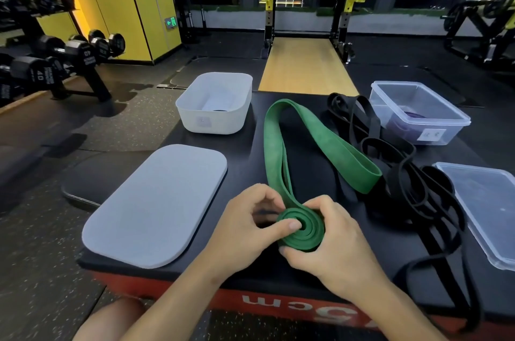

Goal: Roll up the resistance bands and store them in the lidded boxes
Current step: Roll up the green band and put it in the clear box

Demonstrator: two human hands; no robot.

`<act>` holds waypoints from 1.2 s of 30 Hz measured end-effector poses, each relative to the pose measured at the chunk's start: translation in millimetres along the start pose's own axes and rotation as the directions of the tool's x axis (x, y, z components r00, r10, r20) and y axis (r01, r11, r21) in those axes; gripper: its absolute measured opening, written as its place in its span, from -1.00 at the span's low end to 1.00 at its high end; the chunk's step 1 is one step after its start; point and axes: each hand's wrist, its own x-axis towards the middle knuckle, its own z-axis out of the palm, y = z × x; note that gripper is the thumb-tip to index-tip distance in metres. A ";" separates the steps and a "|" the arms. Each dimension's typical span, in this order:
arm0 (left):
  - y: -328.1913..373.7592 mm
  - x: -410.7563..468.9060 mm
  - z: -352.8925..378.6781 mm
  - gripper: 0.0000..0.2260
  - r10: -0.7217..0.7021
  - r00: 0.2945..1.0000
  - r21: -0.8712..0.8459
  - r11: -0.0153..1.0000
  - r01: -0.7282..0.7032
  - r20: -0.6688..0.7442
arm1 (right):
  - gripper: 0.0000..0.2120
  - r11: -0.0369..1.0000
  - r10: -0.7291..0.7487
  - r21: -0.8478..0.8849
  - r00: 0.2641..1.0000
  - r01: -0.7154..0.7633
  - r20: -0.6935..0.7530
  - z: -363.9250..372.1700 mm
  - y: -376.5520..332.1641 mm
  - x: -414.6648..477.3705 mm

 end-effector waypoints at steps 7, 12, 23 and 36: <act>0.0 2.9 4.5 -0.84 0.006 1.000 0.146 0.989 -0.002 -0.024 | -0.36 0.991 0.095 -0.079 0.983 -0.109 -0.154 11.1 -10.5 7.9; -1.2 5.4 3.9 -0.82 -0.082 0.995 0.037 0.996 0.084 -0.061 | -0.19 0.987 0.047 -0.144 0.988 -0.068 -0.145 15.8 -16.5 7.5; -2.7 6.1 2.6 -0.79 -0.125 0.990 0.019 0.992 0.126 -0.060 | -0.09 0.944 -0.149 -0.281 0.984 0.171 0.098 -12.2 16.8 -5.7; -0.3 5.3 -1.0 -0.79 -0.100 0.995 0.034 0.994 0.100 -0.009 | 0.10 0.993 -0.067 -0.083 0.989 0.079 0.135 -12.9 14.6 0.6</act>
